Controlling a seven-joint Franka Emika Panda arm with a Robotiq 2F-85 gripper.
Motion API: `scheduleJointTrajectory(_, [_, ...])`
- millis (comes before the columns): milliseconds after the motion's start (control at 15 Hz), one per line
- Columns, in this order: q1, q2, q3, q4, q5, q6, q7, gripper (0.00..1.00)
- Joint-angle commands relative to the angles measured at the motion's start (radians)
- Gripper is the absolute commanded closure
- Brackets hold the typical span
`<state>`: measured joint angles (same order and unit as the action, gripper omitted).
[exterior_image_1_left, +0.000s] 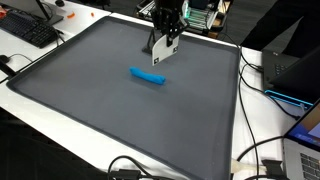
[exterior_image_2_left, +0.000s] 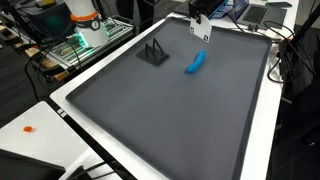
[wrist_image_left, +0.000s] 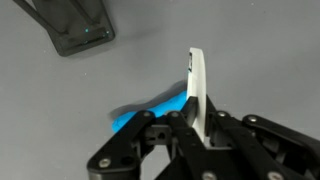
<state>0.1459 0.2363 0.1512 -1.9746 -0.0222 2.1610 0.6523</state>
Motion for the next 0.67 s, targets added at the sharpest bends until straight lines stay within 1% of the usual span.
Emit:
scheduleJointTrajectory(0, [0.027, 0.073, -0.025, 0.085, -0.05, -0.063, -0.122, 0.98])
scheduleJointTrajectory(400, [0.064, 0.165, -0.052, 0.16, -0.092, -0.066, -0.204, 0.98])
scheduleJointTrajectory(467, [0.059, 0.128, -0.051, 0.118, -0.052, -0.035, -0.183, 0.91])
scheduleJointTrajectory(600, [0.066, 0.151, -0.056, 0.138, -0.061, -0.036, -0.194, 0.91])
